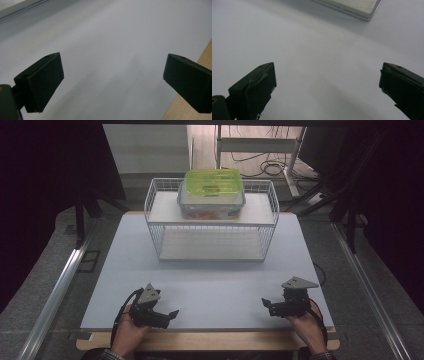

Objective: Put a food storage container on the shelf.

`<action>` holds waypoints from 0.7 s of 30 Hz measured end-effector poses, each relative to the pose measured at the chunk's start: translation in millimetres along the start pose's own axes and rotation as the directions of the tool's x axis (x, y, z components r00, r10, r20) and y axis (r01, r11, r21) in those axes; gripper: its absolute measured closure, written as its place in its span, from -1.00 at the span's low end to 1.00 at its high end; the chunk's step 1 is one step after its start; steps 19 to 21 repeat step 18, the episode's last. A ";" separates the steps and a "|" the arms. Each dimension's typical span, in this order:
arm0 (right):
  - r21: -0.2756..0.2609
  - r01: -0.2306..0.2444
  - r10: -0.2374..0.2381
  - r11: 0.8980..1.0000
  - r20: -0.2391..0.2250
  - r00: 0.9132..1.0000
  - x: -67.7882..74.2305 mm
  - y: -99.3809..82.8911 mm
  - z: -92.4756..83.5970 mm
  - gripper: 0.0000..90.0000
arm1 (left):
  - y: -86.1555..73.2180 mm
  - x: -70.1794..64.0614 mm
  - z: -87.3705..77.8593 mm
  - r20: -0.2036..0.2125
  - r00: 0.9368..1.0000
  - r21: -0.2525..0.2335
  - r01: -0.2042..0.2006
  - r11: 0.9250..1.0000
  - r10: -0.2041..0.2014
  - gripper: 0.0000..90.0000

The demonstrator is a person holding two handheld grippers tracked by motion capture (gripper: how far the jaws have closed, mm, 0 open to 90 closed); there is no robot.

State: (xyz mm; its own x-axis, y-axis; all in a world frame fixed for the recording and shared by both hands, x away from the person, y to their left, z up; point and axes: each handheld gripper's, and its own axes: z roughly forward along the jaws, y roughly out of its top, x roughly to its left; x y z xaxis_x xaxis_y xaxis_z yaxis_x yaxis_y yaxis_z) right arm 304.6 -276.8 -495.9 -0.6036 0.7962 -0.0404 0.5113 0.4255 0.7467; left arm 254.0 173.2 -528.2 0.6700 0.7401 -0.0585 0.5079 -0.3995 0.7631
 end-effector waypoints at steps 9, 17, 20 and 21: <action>0.041 -0.017 0.017 0.999 -0.011 1.000 -2.8 -10.5 6.0 -0.98 | -0.1 -1.0 1.3 -0.001 1.000 0.008 -0.008 1.000 0.008 -0.93; 0.068 -0.030 0.031 0.997 -0.012 0.999 -5.7 -13.3 10.0 -0.98 | 0.4 -1.8 2.7 -0.003 1.000 0.012 -0.014 1.000 0.014 -0.93; 0.069 -0.030 0.031 0.997 -0.011 0.999 -5.9 -13.3 10.2 -0.98 | 0.4 -1.7 2.8 -0.003 1.000 0.012 -0.014 1.000 0.014 -0.93; 0.069 -0.030 0.031 0.997 -0.011 0.999 -5.9 -13.3 10.2 -0.98 | 0.4 -1.7 2.8 -0.003 1.000 0.012 -0.014 1.000 0.014 -0.93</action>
